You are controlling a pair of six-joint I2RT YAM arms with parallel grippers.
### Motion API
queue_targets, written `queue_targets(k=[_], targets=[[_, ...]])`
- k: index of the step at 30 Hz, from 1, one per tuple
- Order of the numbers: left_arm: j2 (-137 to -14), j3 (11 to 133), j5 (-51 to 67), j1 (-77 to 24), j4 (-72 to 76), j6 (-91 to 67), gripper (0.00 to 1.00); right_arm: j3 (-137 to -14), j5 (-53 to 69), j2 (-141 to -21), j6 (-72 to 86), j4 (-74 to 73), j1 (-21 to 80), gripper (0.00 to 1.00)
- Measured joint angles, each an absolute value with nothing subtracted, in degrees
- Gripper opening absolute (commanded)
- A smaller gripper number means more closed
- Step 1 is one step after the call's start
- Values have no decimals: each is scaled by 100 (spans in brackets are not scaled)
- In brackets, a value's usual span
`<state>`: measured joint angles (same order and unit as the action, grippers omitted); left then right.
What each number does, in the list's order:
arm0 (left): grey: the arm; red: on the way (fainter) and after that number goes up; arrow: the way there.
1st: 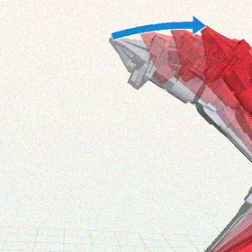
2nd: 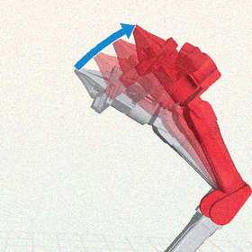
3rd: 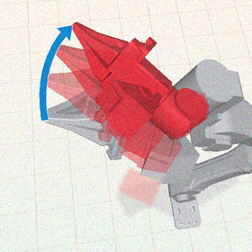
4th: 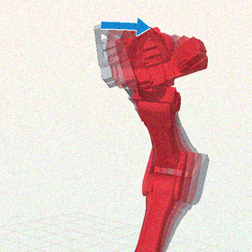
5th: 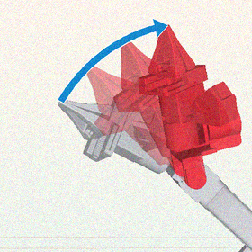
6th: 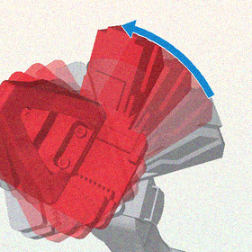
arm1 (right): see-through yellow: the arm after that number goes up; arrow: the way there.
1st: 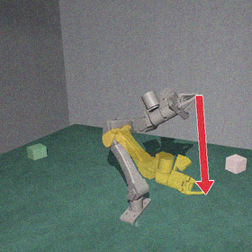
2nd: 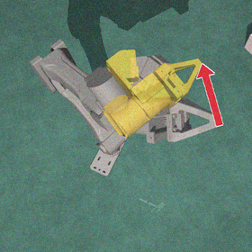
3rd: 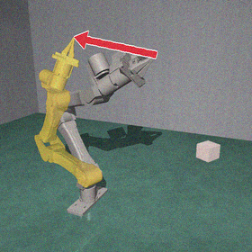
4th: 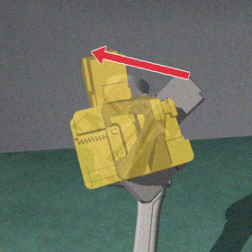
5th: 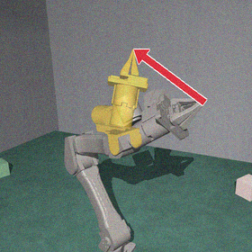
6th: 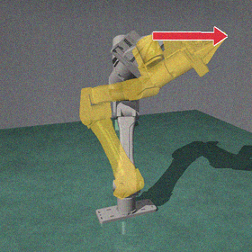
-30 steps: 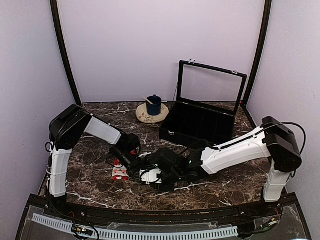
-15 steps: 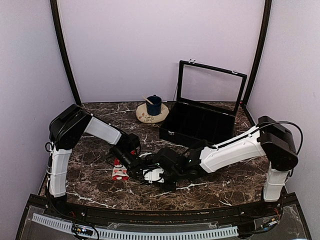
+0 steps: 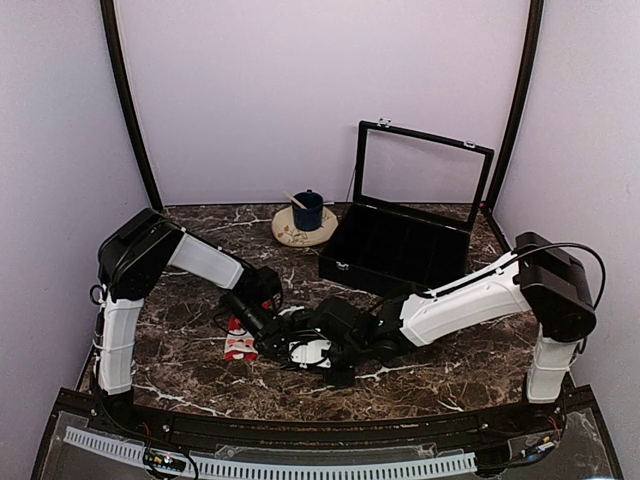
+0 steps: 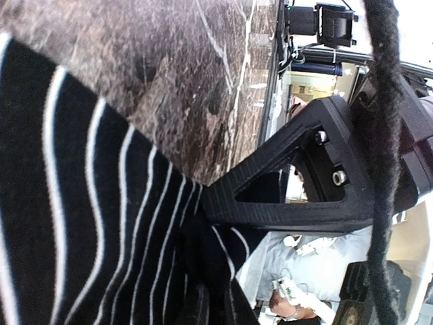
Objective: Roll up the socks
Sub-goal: Roll the sock at the center of the board.
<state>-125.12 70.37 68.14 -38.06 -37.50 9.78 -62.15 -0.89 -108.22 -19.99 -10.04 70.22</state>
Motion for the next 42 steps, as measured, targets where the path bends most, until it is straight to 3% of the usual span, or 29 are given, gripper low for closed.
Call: queue_targets(k=[5,19,42], targets=[[-12372,6967,6436,-3848,-3599,858,24,-6305,294,-10822,-1758,-1173,6886,0],[-11402,6143,5570,-3852,-2438,228,31,-6342,976,-10877,-1278,-1247,6694,0],[-9266,4584,3527,-4287,-427,-519,35,-6484,1741,-11017,-701,-1404,6449,0]])
